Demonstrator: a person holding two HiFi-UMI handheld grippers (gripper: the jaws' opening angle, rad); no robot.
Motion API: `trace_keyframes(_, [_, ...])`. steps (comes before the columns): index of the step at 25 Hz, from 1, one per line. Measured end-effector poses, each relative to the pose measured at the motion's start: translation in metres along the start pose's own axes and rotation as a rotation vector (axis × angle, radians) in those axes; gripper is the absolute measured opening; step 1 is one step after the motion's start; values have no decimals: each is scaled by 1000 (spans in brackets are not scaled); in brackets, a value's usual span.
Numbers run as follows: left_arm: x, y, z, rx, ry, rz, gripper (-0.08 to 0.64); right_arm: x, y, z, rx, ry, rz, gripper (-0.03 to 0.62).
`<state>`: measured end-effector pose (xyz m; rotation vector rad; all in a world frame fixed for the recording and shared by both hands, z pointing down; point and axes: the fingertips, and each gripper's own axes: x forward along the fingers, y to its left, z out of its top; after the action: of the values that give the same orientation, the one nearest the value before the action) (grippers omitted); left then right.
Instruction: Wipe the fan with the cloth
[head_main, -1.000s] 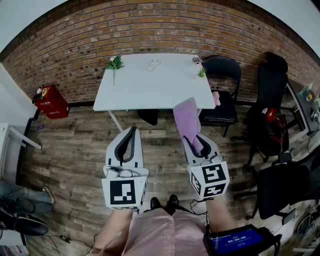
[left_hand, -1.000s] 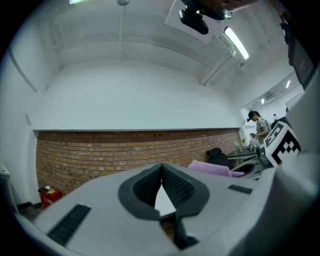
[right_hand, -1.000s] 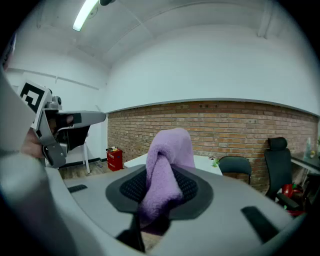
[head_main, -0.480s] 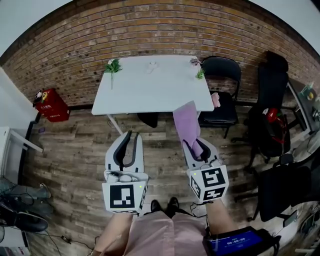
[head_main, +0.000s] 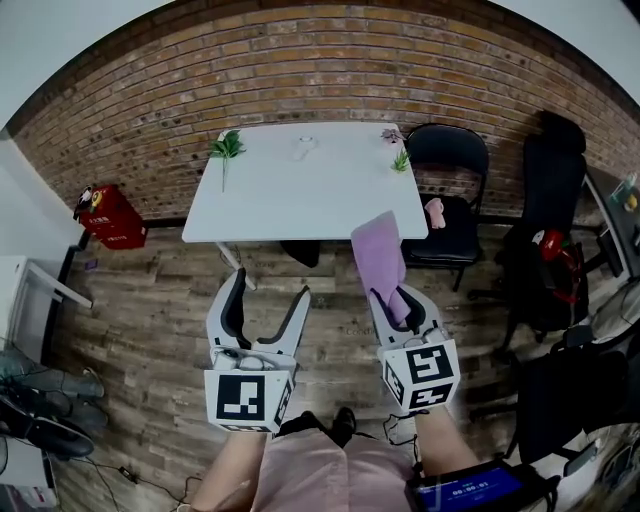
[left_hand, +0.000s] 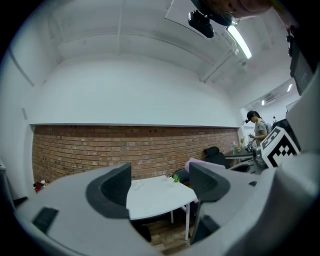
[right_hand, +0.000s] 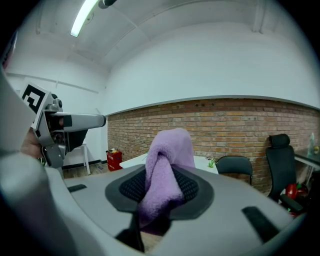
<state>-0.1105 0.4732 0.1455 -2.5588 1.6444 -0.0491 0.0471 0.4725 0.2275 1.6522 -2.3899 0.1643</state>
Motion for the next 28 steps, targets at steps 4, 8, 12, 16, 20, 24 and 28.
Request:
trace_keyframes(4, [8,0,-8,5,22,24,370,12,-13,-2,1,3,18,120])
trace_keyframes(8, [24,6,-20,10,51,31,370,34,-20,-4,12,23,35,120])
trace_keyframes(12, [52,23,-35,-28,58,39,370,69,-25,-13,12,52,45,121])
trace_keyframes(16, [92,55,-61,-52,84,30,370,123,-26,-15,20,78,47,121])
trace_keyframes(20, [136,91,-85,-58,119,0,370,187,-26,-10,22,95,43,121])
trace_keyframes(24, [176,123,-101,-57,142,-45,370,241,-28,-1,35,113,24,121])
trace_keyframes(28, [213,150,-99,-48,127,-82,370,281,-34,18,29,100,-7,121])
